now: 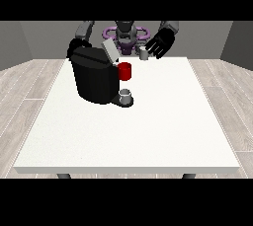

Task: Insert the coffee pod into the coffee machine and close the lid

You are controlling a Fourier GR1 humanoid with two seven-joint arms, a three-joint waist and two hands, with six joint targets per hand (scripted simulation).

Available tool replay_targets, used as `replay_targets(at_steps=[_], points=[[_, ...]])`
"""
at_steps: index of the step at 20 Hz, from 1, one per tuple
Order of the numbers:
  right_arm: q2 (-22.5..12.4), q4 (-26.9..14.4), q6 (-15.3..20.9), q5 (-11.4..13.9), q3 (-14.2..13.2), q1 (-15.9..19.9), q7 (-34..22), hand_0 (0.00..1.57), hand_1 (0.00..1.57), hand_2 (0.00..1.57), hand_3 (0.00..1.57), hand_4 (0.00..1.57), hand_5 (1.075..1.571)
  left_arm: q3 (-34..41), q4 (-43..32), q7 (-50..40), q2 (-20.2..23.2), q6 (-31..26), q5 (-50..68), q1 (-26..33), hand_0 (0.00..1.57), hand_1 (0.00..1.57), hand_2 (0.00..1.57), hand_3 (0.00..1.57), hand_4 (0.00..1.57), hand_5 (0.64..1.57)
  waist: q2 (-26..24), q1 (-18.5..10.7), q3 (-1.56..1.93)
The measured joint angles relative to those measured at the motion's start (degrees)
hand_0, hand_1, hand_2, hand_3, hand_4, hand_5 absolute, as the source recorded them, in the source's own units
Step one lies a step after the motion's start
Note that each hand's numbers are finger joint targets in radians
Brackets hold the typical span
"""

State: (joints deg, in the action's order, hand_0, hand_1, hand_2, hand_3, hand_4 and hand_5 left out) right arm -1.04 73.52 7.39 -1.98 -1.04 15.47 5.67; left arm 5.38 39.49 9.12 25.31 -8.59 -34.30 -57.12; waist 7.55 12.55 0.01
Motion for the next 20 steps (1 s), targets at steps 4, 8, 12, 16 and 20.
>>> replay_targets(at_steps=[4, 8, 12, 16, 20], points=[[0.19, 1.34, 0.71, 0.42, 0.74, 1.24, -0.35, 0.00, 0.00, 0.00, 0.00, 0.51, 1.571, 1.43, -0.52, -0.72, 0.65, 0.83, 0.17, -2.94, 1.26, 1.26, 1.32, 1.26, 0.49, 1.571, 2.33, 1.69, 0.00], [-0.13, 2.70, 1.45, 1.04, 0.85, 2.19, -1.97, 0.00, 0.00, 0.00, 0.00, 0.55, 1.571, 1.66, -0.99, -1.93, 0.63, 0.69, -0.18, -5.19, 1.28, 1.28, 1.33, 1.26, 0.52, 1.571, 2.77, 3.02, 0.00], [-0.17, 4.58, 2.91, 1.99, 1.15, 3.75, -3.90, 0.00, 0.00, 0.00, 0.00, 0.48, 1.571, 1.95, -1.84, -1.55, 1.37, 0.93, -0.72, -6.58, 1.26, 1.26, 1.30, 1.24, 0.49, 1.571, 4.21, 3.76, 0.00], [-0.08, 5.26, 2.69, 2.05, 1.33, 3.78, -2.97, 0.00, 0.00, 0.00, 0.00, 0.53, 1.571, 2.37, -2.42, -1.91, 1.95, 0.89, -0.99, -8.47, 1.31, 1.31, 1.33, 1.23, 0.49, 1.571, 5.84, 4.73, -0.01], [-1.24, 5.75, 2.07, 1.57, 0.40, 3.78, -3.75, 0.00, 0.00, 0.00, 0.00, 0.52, 1.571, 2.22, -2.99, -2.34, 1.31, 0.96, -1.41, -8.77, 1.33, 1.33, 1.34, 1.23, 0.50, 1.571, 6.10, 5.15, 0.00]])
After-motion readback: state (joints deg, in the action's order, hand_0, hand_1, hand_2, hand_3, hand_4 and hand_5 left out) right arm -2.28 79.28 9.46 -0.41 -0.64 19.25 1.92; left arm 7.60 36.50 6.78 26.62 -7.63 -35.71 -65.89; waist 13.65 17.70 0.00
